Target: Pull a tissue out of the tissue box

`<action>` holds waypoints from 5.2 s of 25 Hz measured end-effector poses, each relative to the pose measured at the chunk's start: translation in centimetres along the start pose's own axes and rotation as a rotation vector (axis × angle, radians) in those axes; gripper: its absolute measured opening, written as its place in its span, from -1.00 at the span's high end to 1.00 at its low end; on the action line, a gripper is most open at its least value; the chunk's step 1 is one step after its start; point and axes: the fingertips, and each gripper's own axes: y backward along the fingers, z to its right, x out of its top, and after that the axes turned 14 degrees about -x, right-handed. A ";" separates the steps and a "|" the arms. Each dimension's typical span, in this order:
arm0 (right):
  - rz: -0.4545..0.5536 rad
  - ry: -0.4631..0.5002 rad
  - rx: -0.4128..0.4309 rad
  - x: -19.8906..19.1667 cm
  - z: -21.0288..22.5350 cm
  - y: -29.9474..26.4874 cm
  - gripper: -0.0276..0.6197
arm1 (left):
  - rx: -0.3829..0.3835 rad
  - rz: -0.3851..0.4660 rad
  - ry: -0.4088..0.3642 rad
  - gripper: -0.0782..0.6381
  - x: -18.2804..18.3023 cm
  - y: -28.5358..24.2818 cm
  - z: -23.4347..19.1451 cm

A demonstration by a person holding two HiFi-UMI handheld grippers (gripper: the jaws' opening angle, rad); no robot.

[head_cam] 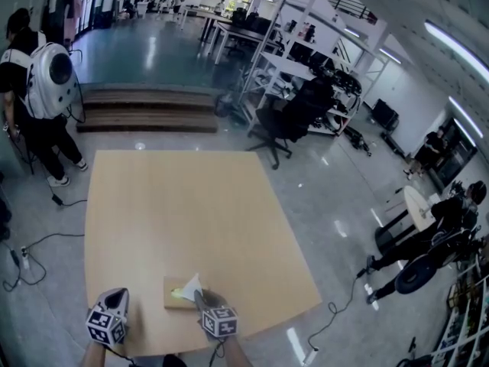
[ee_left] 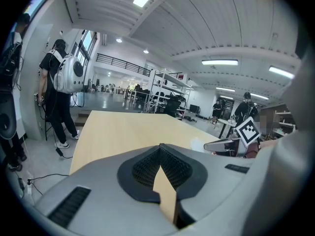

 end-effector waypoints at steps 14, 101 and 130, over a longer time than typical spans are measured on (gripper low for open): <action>0.004 0.023 -0.014 -0.4 0.3 -0.3 0.91 | -0.002 0.006 -0.004 0.76 -0.4 -0.3 -0.2; 0.482 0.039 -0.200 3.4 -4.2 27.4 0.91 | -0.097 0.217 -0.211 0.76 3.8 14.0 11.4; 0.483 0.044 -0.187 2.1 -4.9 28.9 0.91 | -0.109 0.223 -0.217 0.76 3.7 15.3 13.4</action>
